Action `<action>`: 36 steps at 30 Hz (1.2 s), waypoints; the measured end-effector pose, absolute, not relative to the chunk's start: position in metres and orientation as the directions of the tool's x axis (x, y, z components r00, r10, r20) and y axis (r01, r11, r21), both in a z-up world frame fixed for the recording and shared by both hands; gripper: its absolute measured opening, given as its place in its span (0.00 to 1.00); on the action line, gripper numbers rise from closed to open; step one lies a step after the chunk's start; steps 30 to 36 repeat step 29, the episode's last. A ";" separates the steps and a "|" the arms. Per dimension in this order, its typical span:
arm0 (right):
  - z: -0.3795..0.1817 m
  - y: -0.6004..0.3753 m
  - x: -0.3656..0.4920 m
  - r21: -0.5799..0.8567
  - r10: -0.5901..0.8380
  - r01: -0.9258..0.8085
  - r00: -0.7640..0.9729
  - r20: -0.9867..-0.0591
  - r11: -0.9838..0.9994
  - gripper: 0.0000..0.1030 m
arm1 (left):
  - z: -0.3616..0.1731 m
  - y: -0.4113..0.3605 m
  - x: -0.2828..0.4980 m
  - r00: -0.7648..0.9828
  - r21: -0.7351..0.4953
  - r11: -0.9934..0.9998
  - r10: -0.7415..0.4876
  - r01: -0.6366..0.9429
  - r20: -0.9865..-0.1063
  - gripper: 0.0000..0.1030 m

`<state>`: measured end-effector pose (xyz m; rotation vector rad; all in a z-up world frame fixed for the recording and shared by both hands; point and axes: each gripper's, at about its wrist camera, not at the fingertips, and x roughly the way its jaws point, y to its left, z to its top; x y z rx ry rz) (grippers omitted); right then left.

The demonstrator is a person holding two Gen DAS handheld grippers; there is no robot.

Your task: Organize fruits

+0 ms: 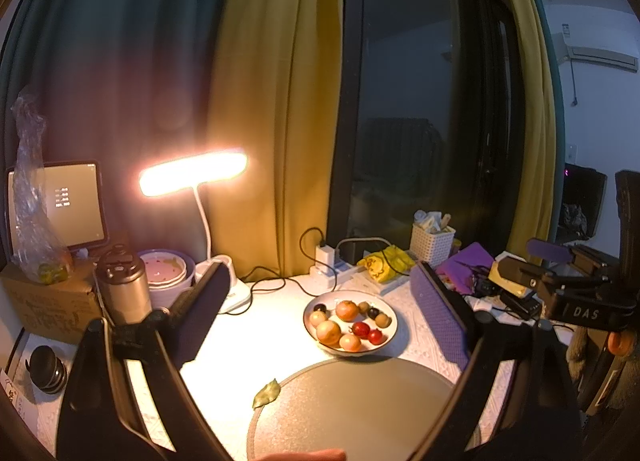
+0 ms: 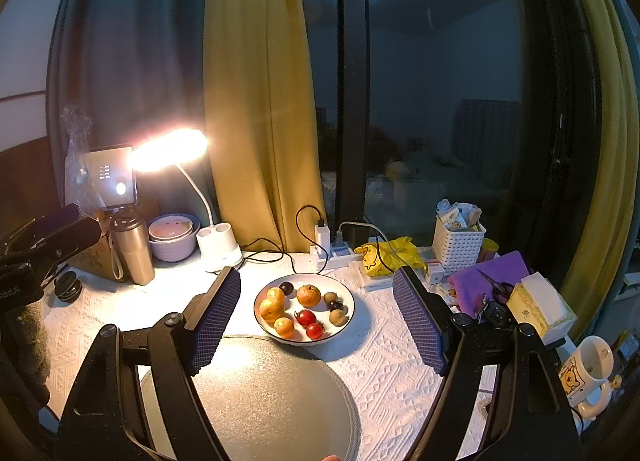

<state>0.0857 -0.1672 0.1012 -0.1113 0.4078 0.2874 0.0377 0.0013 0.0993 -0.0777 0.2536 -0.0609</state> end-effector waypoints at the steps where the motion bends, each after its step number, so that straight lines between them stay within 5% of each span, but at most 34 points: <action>1: 0.101 -0.167 0.086 -0.049 0.253 -0.297 0.878 -0.406 0.954 0.79 | 0.099 0.001 0.038 0.966 -0.084 0.995 -0.070 0.050 -0.248 0.90; 36: 0.094 -0.165 0.094 -0.044 0.260 -0.305 0.871 -0.417 0.951 0.79 | 0.094 0.001 0.047 0.961 -0.082 0.995 -0.077 0.057 -0.266 0.90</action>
